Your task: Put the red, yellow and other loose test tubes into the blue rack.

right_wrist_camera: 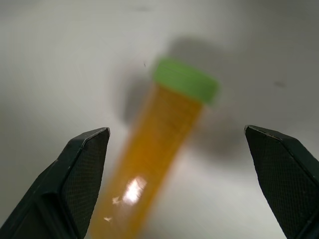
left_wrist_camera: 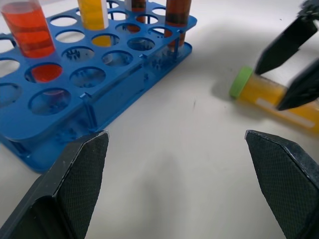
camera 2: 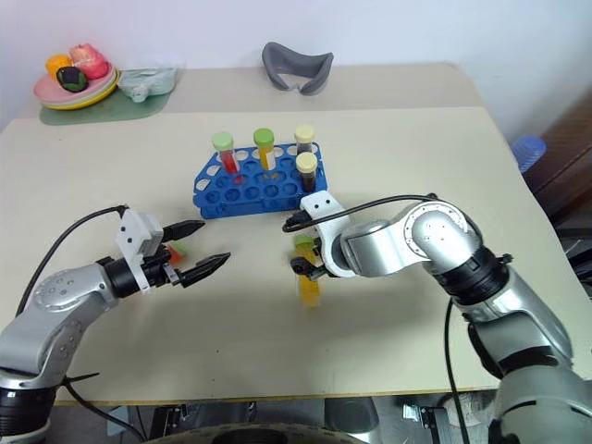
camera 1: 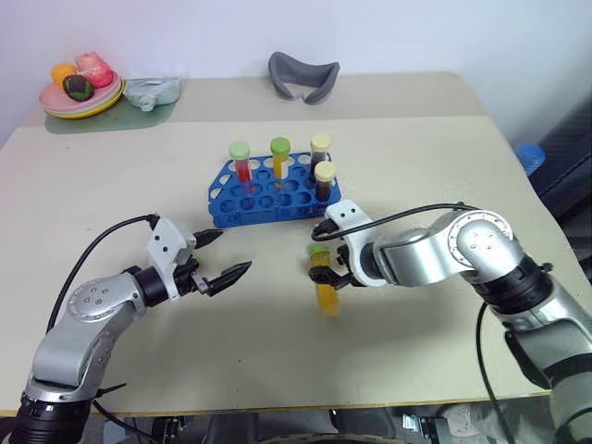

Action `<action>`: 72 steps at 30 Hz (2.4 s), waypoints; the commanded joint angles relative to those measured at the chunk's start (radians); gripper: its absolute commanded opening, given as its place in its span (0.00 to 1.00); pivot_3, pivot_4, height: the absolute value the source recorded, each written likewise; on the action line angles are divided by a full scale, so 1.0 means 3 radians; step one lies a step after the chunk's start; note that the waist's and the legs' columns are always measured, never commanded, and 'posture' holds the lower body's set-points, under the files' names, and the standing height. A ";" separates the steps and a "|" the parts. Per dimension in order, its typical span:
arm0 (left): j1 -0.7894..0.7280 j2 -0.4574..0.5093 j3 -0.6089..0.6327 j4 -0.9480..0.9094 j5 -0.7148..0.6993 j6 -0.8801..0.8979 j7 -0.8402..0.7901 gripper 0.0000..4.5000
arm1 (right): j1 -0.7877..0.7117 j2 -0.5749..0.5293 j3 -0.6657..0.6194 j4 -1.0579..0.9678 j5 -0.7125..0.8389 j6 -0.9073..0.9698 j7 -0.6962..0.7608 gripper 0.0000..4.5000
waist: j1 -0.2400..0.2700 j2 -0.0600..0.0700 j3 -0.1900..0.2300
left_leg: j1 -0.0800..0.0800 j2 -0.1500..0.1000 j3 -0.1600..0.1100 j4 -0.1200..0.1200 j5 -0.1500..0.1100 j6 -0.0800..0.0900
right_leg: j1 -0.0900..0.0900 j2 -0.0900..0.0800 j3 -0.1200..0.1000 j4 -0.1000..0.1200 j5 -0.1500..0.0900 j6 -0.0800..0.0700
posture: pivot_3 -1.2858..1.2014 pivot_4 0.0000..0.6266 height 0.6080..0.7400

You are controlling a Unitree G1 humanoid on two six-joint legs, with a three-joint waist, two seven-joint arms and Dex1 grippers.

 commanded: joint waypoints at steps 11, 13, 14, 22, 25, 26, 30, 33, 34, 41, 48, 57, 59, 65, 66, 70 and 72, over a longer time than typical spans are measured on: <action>-0.0004 0.0013 0.0015 -0.0160 -0.0039 0.0021 0.0013 1.00 | 0.0150 0.0541 -0.0318 0.0251 0.0073 0.0028 -0.1184 0.98 | 0.0013 0.0001 -0.0002 | 0.0000 -0.0001 0.0000 0.0006 0.0000 0.0000 | 0.0000 0.0000 0.0000 0.0007 0.0000 0.0000 | 0.52 0.24 1.00; -0.0004 0.0016 0.0015 -0.0163 -0.0041 0.0026 0.0010 1.00 | 0.0224 0.0424 -0.0324 0.0150 0.0073 0.0057 -0.1149 0.98 | 0.0019 0.0001 -0.0002 | -0.0001 -0.0001 0.0000 0.0007 0.0000 0.0000 | 0.0000 -0.0001 0.0000 0.0007 0.0000 0.0000 | 0.52 0.24 1.00; -0.0005 0.0017 0.0014 -0.0165 -0.0043 0.0030 0.0009 1.00 | 0.0272 0.0358 -0.0321 0.0079 0.0073 0.0057 -0.1120 0.98 | 0.0024 0.0001 -0.0003 | -0.0001 -0.0001 0.0000 0.0007 0.0000 0.0000 | 0.0000 -0.0002 0.0000 0.0006 0.0000 0.0000 | 0.52 0.24 1.00; -0.0038 -0.0009 -0.0022 -0.0142 -0.0028 0.0023 0.0008 1.00 | 0.0374 0.0073 -0.0235 -0.0141 0.0073 0.0015 -0.0893 0.98 | 0.0026 0.0000 -0.0003 | -0.0002 -0.0001 0.0000 0.0007 0.0000 0.0001 | 0.0001 -0.0001 0.0000 0.0003 0.0000 0.0000 | 0.52 0.24 1.00; -0.0046 -0.0024 -0.0035 -0.0140 -0.0019 0.0017 0.0015 1.00 | 0.0389 0.0031 -0.0193 -0.0101 0.0073 0.0028 -0.0850 0.98 | 0.0028 -0.0001 -0.0003 | -0.0002 -0.0001 0.0000 0.0006 0.0000 0.0001 | 0.0001 -0.0001 0.0000 0.0002 0.0000 0.0000 | 0.52 0.24 1.00; -0.0042 -0.0028 -0.0034 -0.0145 -0.0017 0.0015 0.0019 1.00 | 0.0400 0.0024 -0.0181 -0.0101 0.0073 0.0025 -0.0841 0.98 | 0.0029 -0.0001 -0.0004 | -0.0002 -0.0001 0.0000 0.0006 0.0000 0.0001 | 0.0001 -0.0001 0.0000 0.0002 0.0000 0.0000 | 0.52 0.24 1.00; -0.0026 -0.0037 -0.0022 -0.0169 -0.0023 0.0020 0.0026 1.00 | 0.0394 0.0011 -0.0165 -0.0097 0.0073 0.0023 -0.0795 0.81 | 0.0035 -0.0002 -0.0004 | -0.0002 -0.0001 0.0000 0.0006 0.0000 0.0001 | 0.0001 -0.0001 0.0000 0.0001 0.0000 0.0000 | 0.52 0.24 1.00; 0.0017 -0.0033 -0.0013 -0.0202 -0.0042 0.0023 0.0009 1.00 | 0.0348 0.0015 -0.0181 -0.0067 0.0073 0.0035 -0.0753 0.47 | 0.0027 -0.0002 -0.0004 | -0.0002 -0.0001 0.0000 0.0006 -0.0001 0.0001 | 0.0001 0.0000 0.0000 0.0001 0.0000 0.0000 | 0.52 0.24 1.00; 0.0037 -0.0026 -0.0009 -0.0214 -0.0057 0.0028 -0.0008 1.00 | 0.0340 0.0020 -0.0185 -0.0060 0.0073 0.0039 -0.0744 0.37 | 0.0013 -0.0002 -0.0004 | -0.0001 -0.0001 0.0000 0.0005 -0.0001 0.0001 | 0.0001 0.0000 0.0000 0.0001 0.0000 0.0000 | 0.52 0.24 1.00; 0.0192 0.0122 -0.0030 -0.0311 -0.0135 0.0069 -0.0256 1.00 | 0.0313 0.0013 -0.0189 -0.0041 0.0073 0.0076 -0.0611 0.37 | 0.0002 -0.0002 -0.0004 | 0.0001 0.0001 -0.0001 0.0003 -0.0001 0.0001 | 0.0001 0.0002 0.0001 0.0001 -0.0001 -0.0001 | 0.52 0.24 1.00; 0.0341 0.0380 -0.0218 -0.0340 -0.0021 -0.0037 -0.0592 1.00 | 0.0210 -0.0098 -0.0120 -0.0049 0.0073 0.0168 -0.0306 0.37 | 0.0000 -0.0001 -0.0004 | 0.0002 0.0001 0.0000 -0.0001 -0.0001 0.0001 | 0.0001 0.0003 0.0001 0.0000 -0.0001 -0.0002 | 0.52 0.24 1.00; 0.0338 0.0401 -0.0316 -0.0290 0.0092 -0.0177 -0.0684 1.00 | 0.0053 -0.0247 0.0027 -0.0027 0.0073 0.0226 0.0040 0.37 | 0.0005 -0.0001 -0.0004 | 0.0002 0.0001 0.0000 -0.0006 -0.0001 0.0001 | 0.0000 0.0002 0.0001 -0.0004 -0.0001 -0.0002 | 0.52 0.24 1.00; 0.0333 0.0390 -0.0326 -0.0287 0.0104 -0.0182 -0.0681 1.00 | -0.0010 -0.0268 0.0061 -0.0008 0.0073 0.0250 0.0108 0.37 | 0.0005 -0.0001 -0.0004 | 0.0001 0.0001 0.0000 -0.0006 -0.0001 0.0001 | 0.0000 0.0002 0.0001 -0.0005 -0.0001 -0.0002 | 0.52 0.24 1.00; 0.0361 0.0388 -0.0324 -0.0281 0.0123 -0.0202 -0.0668 1.00 | -0.0320 -0.0326 0.0162 0.0086 0.0073 0.0363 0.0355 0.37 | 0.0005 0.0002 -0.0001 | 0.0000 0.0001 0.0000 -0.0006 -0.0001 0.0001 | -0.0002 0.0002 0.0001 -0.0005 -0.0001 -0.0002 | 0.52 0.24 1.00; 0.0369 0.0398 -0.0325 -0.0282 0.0127 -0.0203 -0.0673 1.00 | -0.0374 -0.0344 0.0193 0.0103 0.0073 0.0401 0.0437 0.37 | 0.0007 0.0003 -0.0001 | -0.0001 0.0001 0.0000 -0.0006 -0.0001 0.0001 | -0.0003 0.0002 0.0001 -0.0005 -0.0001 -0.0002 | 0.52 0.24 1.00; 0.0358 0.0430 -0.0358 -0.0267 0.0179 -0.0234 -0.0710 1.00 | -0.0592 -0.0451 0.0380 0.0143 0.0073 0.0566 0.0727 0.37 | 0.0012 0.0004 0.0000 | -0.0003 0.0001 0.0000 -0.0007 -0.0001 0.0001 | -0.0005 0.0002 0.0001 -0.0008 -0.0001 -0.0002 | 0.52 0.24 1.00; 0.0348 0.0415 -0.0363 -0.0264 0.0183 -0.0236 -0.0707 1.00 | -0.0658 -0.0506 0.0470 0.0142 0.0073 0.0617 0.0836 0.37 | 0.0013 0.0004 0.0000 | -0.0004 0.0001 0.0000 -0.0007 -0.0001 0.0001 | -0.0005 0.0001 0.0001 -0.0010 -0.0001 -0.0002 | 0.52 0.24 1.00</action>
